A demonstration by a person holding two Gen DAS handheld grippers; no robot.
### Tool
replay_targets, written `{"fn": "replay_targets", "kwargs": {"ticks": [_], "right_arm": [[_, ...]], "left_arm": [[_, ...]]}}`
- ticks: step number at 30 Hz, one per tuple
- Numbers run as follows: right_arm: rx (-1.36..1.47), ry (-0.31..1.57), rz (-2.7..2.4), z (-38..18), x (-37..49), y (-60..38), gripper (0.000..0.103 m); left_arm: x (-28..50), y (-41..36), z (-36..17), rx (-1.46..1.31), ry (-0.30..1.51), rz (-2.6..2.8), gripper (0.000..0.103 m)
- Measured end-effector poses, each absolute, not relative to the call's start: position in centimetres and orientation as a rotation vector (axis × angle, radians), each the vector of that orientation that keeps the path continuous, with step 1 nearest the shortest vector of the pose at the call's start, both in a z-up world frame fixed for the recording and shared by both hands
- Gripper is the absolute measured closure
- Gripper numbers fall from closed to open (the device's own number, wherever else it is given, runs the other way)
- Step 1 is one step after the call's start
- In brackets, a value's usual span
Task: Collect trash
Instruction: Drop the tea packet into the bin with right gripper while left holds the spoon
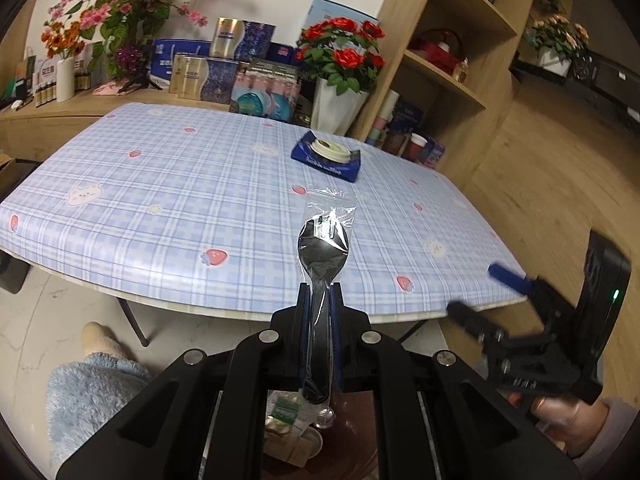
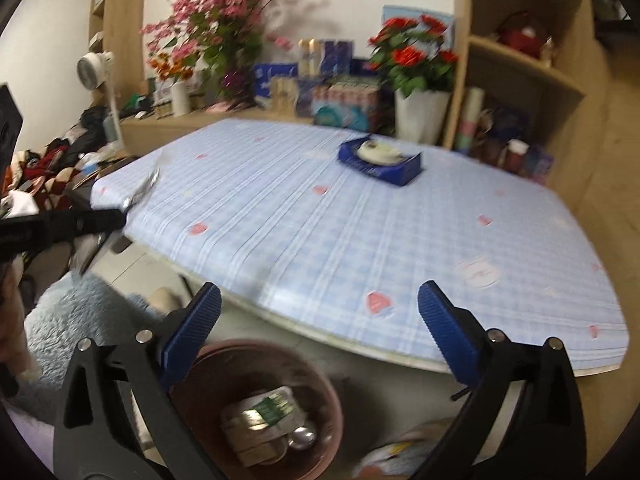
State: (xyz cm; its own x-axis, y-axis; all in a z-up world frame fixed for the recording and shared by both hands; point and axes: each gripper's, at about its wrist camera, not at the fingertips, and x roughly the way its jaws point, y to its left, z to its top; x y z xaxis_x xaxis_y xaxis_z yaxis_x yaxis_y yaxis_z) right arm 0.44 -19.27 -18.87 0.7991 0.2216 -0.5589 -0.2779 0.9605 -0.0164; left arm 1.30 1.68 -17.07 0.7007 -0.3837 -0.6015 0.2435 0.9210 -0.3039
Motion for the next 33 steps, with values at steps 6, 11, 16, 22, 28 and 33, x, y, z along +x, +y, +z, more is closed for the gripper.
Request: {"fn": "replay_targets", "kwargs": {"ticks": [6, 11, 16, 22, 28, 33], "right_arm": [[-0.054, 0.552, 0.240, -18.6, 0.1, -20.5, 0.006], [-0.041, 0.552, 0.201, -19.0, -0.2, -21.3, 0.006], [-0.071, 0.551, 0.198, -19.4, -0.4, -21.0, 0.006], [-0.067, 0.555, 0.198, -19.5, -0.6, -20.9, 0.006], [-0.052, 0.566, 0.191, -19.7, -0.5, -21.1, 0.006], [-0.048, 0.569, 0.189, -19.8, -0.4, -21.2, 0.006]], "left_arm": [[0.7, 0.2, -18.5, -0.154, 0.744, -0.390, 0.093], [0.3, -0.8, -19.5, -0.120, 0.775, -0.431, 0.093], [0.2, -1.2, -19.8, -0.110, 0.784, -0.450, 0.093], [-0.1, -1.7, -20.1, -0.091, 0.795, -0.466, 0.093], [0.0, -1.7, -20.3, -0.088, 0.807, -0.478, 0.091], [0.2, -1.8, -20.5, -0.087, 0.816, -0.484, 0.077]]}}
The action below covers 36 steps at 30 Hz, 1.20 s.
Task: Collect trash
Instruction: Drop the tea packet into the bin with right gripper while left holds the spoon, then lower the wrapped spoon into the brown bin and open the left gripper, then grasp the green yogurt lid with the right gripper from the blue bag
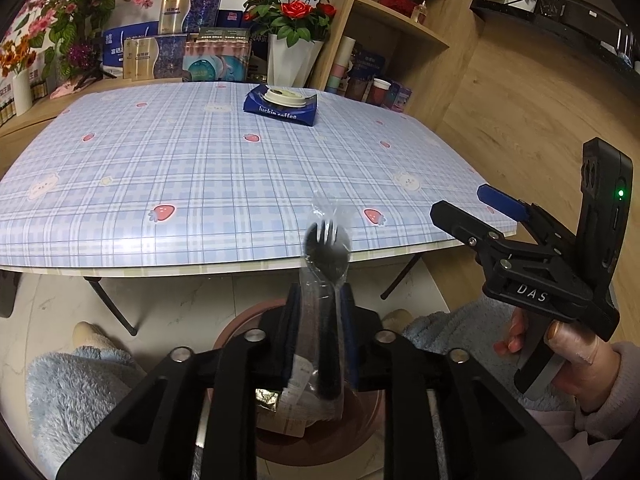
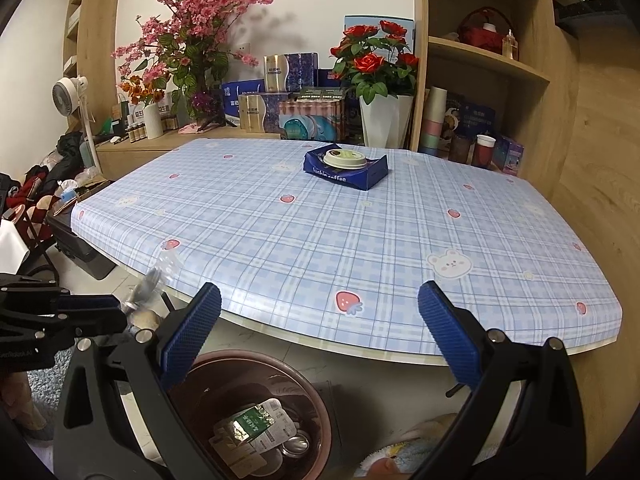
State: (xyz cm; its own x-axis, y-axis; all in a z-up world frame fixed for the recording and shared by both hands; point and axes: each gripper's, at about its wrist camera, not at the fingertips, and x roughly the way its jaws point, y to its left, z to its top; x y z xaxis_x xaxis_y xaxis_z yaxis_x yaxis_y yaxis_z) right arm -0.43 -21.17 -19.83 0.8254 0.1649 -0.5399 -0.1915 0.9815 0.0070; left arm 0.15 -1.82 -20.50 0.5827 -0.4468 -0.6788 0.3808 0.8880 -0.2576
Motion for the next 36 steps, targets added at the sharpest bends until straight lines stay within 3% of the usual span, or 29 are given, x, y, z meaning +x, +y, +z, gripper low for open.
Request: {"fn": "replay_targets", "kwargs": {"ticks": [7, 9, 12, 21, 36], "right_arm": [[-0.046, 0.579, 0.190, -20.0, -0.4, -21.1, 0.006], [-0.039, 0.584, 0.188, -20.0, -0.3, -21.2, 0.006], [0.000, 0.597, 0.198, -20.3, -0.1, -21.6, 0.006], [0.030, 0.636, 0.214, -20.5, 1.6, -22.8, 0.006], [0.020, 0.763, 0.246, -19.2, 10.2, -25.7, 0.006]], "left_arm": [[0.1, -1.7, -20.6, -0.090, 0.815, -0.476, 0.051], [0.3, -1.5, -20.6, -0.100, 0.816, -0.456, 0.030], [0.6, -0.7, -20.5, -0.122, 0.799, -0.394, 0.007], [3.1, 2.7, -20.8, -0.213, 0.819, -0.260, 0.006], [8.9, 4.3, -19.0, -0.114, 0.742, -0.216, 0.006]]}}
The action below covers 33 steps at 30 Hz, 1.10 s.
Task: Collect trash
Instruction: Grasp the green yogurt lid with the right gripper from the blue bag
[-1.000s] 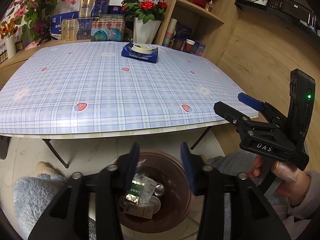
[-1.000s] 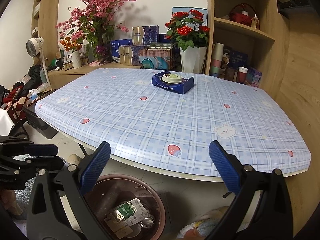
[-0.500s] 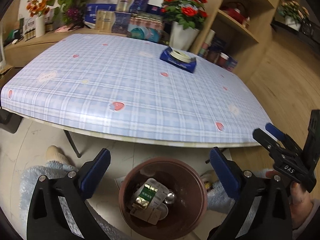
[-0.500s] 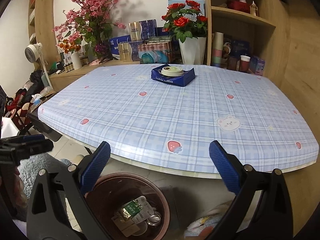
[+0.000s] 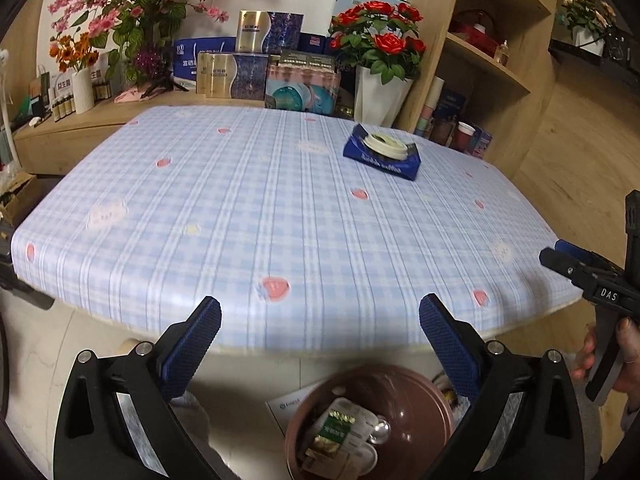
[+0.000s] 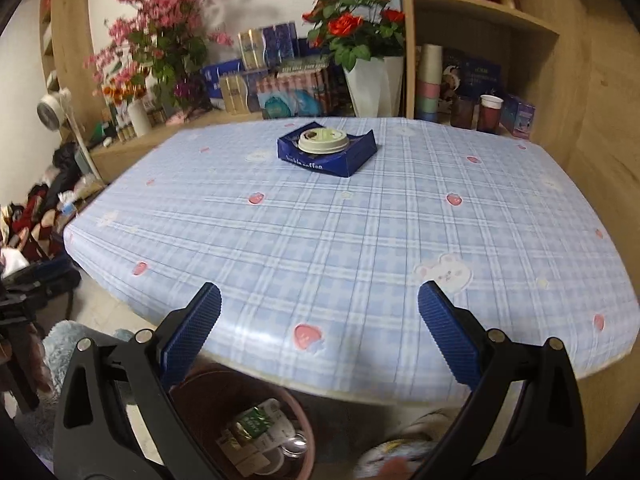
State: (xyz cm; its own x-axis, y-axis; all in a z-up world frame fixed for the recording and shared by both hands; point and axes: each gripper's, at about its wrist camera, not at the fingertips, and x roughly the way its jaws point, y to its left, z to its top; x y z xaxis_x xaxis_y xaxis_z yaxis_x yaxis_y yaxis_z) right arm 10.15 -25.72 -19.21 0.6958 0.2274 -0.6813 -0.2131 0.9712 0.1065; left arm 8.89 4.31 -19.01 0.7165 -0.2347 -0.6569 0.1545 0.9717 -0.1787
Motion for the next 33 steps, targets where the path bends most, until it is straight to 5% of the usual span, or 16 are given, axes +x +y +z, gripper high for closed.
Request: {"fn": "replay_targets", "kwargs": {"ticks": [10, 22, 33], "right_arm": [[-0.079, 0.712, 0.345, -17.5, 22.6, -25.2, 0.006], [-0.183, 0.829, 0.439, -21.7, 41.8, -20.1, 0.006], [-0.211, 0.953, 0.472, -25.2, 45.8, -18.8, 0.008]], "left_arm": [[18.3, 3.8, -17.0, -0.018, 0.693, -0.233, 0.006], [29.8, 2.1, -19.3, -0.091, 0.766, -0.291, 0.006], [32.8, 1.9, -21.6, -0.138, 0.821, -0.289, 0.013]]}}
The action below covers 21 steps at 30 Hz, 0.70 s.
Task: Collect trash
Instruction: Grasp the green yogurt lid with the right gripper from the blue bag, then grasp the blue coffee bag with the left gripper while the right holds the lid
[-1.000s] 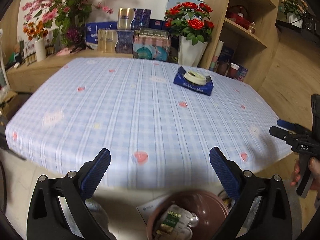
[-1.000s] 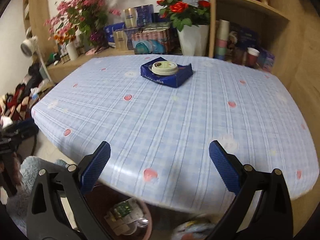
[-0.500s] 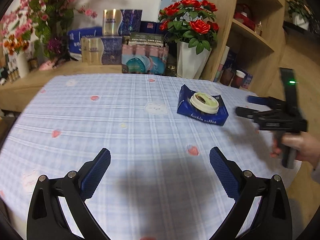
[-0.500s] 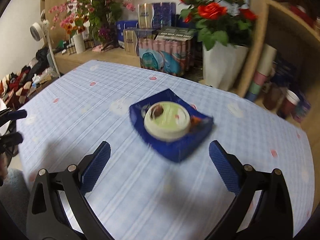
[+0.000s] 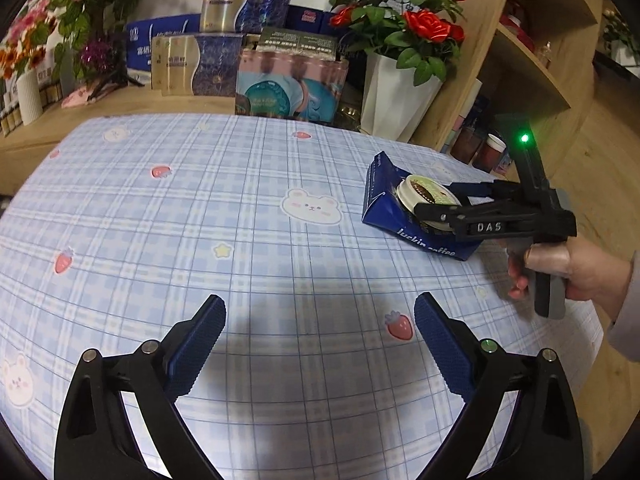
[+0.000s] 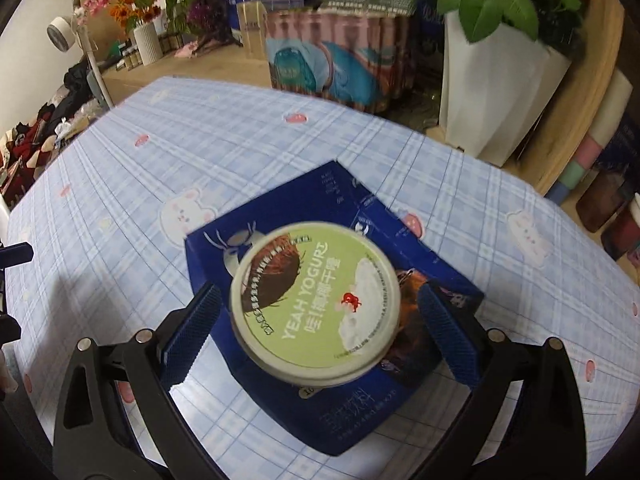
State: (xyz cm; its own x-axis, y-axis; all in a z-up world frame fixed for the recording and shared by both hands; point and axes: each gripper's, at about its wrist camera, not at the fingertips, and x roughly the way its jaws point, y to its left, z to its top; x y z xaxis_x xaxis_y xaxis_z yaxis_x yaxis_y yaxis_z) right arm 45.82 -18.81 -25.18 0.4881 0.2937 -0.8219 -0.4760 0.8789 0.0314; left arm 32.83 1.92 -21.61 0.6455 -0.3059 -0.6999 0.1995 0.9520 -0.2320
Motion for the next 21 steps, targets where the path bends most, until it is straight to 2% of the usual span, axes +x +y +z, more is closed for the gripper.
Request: {"fn": "replay_targets", "kwargs": {"ticks": [1, 3, 4, 11, 21], "right_arm": [[-0.189, 0.961, 0.503, -25.3, 45.6, -19.0, 0.016], [-0.171, 0.939, 0.524, -24.9, 45.1, -19.2, 0.016], [-0.161, 0.918, 0.533, -24.6, 44.6, -19.5, 0.017], [-0.114, 0.778, 0.513, -21.5, 41.2, -22.9, 0.018], [-0.053, 0.742, 0.474, -20.8, 38.3, -29.7, 0.018]], "left_arm": [[32.9, 1.9, -21.8, -0.139, 0.827, -0.291, 0.015], [33.1, 1.6, -22.2, -0.135, 0.846, -0.295, 0.024], [33.1, 1.5, -22.3, -0.141, 0.857, -0.296, 0.025], [34.3, -1.2, -22.5, -0.273, 0.933, -0.355, 0.036], [38.8, -6.1, -25.3, -0.637, 1.047, -0.394, 0.050]]}}
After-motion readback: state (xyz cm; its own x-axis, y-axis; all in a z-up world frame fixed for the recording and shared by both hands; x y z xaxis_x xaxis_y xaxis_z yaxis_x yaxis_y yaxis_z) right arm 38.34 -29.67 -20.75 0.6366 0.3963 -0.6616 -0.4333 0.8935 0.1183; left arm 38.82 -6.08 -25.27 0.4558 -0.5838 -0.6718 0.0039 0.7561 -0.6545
